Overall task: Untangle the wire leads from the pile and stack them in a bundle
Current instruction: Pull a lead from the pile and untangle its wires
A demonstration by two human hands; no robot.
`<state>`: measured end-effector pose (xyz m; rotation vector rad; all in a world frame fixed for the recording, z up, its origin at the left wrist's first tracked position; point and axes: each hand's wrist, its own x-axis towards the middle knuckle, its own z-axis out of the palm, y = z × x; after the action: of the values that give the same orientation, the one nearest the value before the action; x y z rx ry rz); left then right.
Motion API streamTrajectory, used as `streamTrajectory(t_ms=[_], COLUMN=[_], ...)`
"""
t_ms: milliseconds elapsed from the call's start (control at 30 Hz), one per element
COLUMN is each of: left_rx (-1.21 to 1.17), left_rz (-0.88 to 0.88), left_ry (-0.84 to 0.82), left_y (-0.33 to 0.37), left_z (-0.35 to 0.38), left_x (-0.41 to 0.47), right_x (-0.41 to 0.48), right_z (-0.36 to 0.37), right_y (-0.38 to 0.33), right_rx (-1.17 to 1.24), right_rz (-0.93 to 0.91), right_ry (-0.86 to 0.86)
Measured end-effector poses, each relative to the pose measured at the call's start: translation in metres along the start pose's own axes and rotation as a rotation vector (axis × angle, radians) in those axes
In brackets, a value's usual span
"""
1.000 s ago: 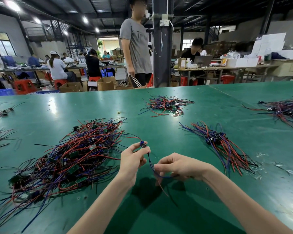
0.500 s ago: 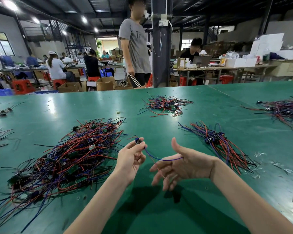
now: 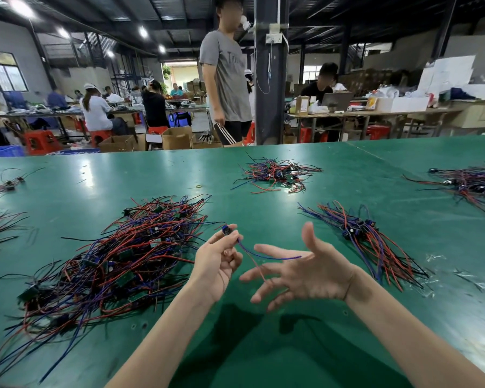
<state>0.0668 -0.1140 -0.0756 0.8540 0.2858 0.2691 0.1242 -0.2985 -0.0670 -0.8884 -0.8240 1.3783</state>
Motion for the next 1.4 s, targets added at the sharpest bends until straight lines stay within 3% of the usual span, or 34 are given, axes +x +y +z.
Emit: streamTrajectory(t_ms=[100, 233, 367, 567, 700, 933, 1100, 1233, 1400], left_rx=[0.028, 0.180, 0.250, 0.293, 0.301, 0.312, 0.251, 0.138, 0.093], left_rz=[0.002, 0.033, 0.074, 0.231, 0.343, 0.380, 0.343, 0.244, 0.160], left_ry=[-0.036, -0.085, -0.054, 0.147, 0.298, 0.325, 0.403, 0.323, 0.171], left_y=[-0.001, -0.004, -0.005, -0.002, 0.009, 0.007, 0.019, 0.031, 0.026], left_z=[0.001, 0.003, 0.000, -0.007, -0.021, -0.025, -0.032, -0.035, -0.013], left_x=[-0.002, -0.005, -0.005, 0.003, 0.014, 0.021, 0.023, 0.017, 0.006], right_x=[0.001, 0.009, 0.016, 0.024, 0.025, 0.028, 0.025, 0.022, 0.003], right_z=[-0.001, 0.000, 0.002, 0.007, 0.011, 0.025, 0.034, 0.023, 0.000], right_y=[-0.004, 0.001, 0.009, 0.021, 0.022, 0.023, 0.021, 0.014, -0.007], right_rx=[0.054, -0.193, -0.259, -0.311, -0.466, -0.720, -0.798, -0.771, -0.613], right_rz=[0.011, 0.082, 0.030, 0.016, 0.056, 0.036, 0.010, 0.079, 0.113], right_ry=[0.122, 0.320, 0.415, 0.505, 0.510, 0.495, 0.372, 0.417, 0.705])
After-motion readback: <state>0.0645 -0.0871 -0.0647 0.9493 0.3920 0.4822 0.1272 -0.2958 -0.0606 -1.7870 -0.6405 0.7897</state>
